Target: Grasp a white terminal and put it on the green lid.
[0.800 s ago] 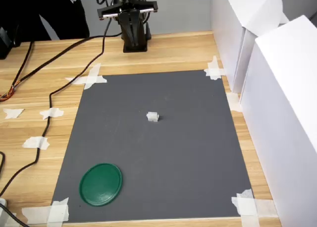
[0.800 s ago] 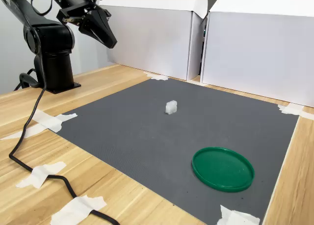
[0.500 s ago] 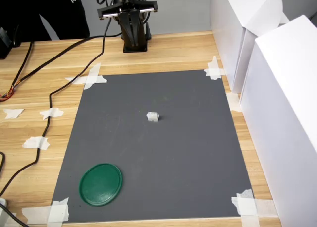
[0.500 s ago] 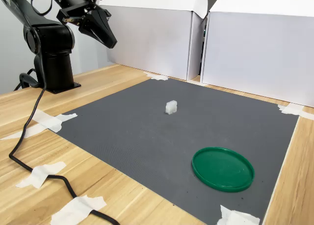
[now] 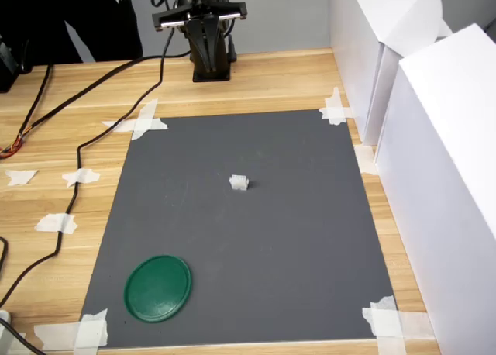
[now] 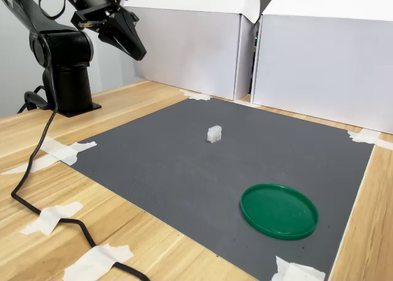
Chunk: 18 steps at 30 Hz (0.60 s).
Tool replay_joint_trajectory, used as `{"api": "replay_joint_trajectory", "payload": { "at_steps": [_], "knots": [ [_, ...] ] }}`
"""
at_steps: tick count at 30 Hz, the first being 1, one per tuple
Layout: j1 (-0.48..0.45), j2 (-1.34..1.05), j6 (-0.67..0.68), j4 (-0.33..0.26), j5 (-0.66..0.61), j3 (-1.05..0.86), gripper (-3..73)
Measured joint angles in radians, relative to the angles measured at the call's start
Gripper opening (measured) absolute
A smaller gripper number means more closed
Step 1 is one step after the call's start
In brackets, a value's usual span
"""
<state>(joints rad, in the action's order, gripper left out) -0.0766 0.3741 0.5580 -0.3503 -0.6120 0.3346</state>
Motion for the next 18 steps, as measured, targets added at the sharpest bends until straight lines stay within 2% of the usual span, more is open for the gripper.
{"api": "replay_joint_trajectory", "payload": {
  "at_steps": [4,14,18],
  "knots": [
    [0.0,0.046,0.04,0.0,-0.057,0.08,-1.6],
    [0.0,0.234,0.084,0.002,-0.312,0.333,-1.6],
    [0.0,0.301,0.085,0.002,-0.35,0.391,-1.6]
  ]
}}
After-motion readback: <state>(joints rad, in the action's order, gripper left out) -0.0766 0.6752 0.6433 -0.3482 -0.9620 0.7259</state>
